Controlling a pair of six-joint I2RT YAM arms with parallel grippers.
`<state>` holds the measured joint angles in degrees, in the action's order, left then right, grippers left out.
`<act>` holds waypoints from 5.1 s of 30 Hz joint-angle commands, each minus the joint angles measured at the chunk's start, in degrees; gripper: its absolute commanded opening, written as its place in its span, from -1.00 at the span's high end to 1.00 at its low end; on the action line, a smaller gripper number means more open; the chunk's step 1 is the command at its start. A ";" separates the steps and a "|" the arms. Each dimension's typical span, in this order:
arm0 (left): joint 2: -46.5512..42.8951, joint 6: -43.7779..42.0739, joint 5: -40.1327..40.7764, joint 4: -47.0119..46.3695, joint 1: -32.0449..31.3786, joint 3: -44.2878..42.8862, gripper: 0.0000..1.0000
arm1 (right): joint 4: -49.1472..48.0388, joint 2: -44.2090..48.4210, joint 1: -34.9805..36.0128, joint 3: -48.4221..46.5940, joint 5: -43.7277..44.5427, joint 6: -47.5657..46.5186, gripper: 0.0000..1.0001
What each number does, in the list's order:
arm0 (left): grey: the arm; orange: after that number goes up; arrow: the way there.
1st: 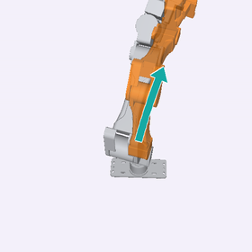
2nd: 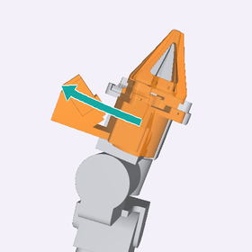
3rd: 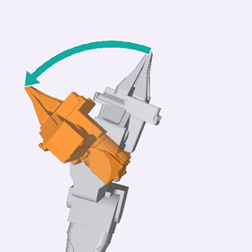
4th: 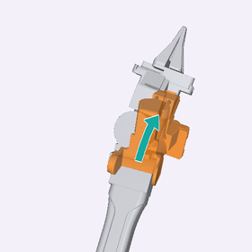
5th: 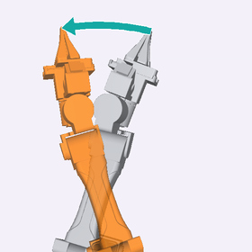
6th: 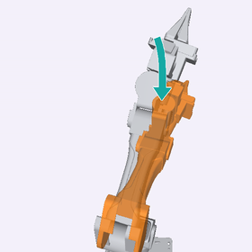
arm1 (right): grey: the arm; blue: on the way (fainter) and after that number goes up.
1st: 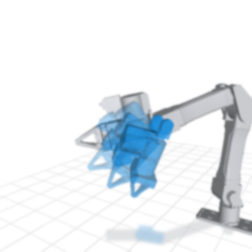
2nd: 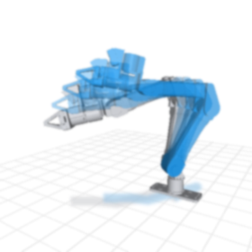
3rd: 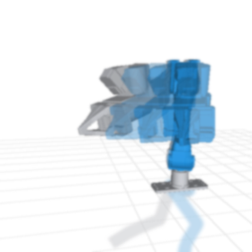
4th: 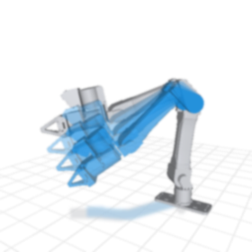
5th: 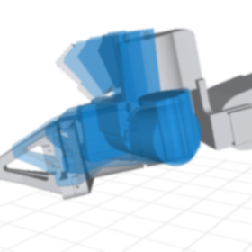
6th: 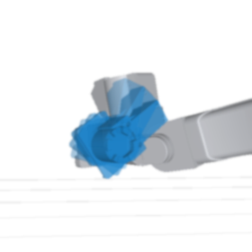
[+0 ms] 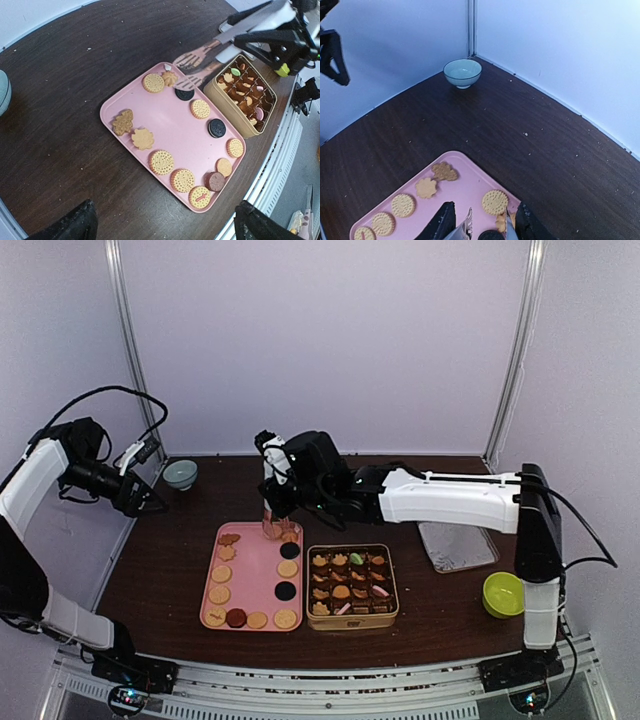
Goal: Pack the cookies
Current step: Position the fake cookies on the plate, then pick up the fake cookies from the plate, then place the fake cookies in the empty pocket of the box.
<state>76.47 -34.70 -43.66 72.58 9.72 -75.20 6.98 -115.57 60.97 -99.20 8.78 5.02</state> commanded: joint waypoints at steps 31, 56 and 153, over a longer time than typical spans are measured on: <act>-0.18 -2.57 -0.44 1.72 0.49 0.49 -0.95 | -4.00 -1.44 -4.43 4.15 0.49 1.33 0.20; -0.05 -2.83 -2.19 1.87 0.53 0.75 -0.94 | -3.13 3.60 6.12 5.14 -5.88 3.31 0.29; 2.47 -3.12 -2.90 1.69 0.55 -0.56 -0.94 | 6.95 52.68 6.13 47.95 0.52 16.57 0.44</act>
<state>78.46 -37.41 -45.19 75.07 9.78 -74.43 12.75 -66.48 65.52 -52.95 7.64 17.15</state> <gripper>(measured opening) 0.968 0.350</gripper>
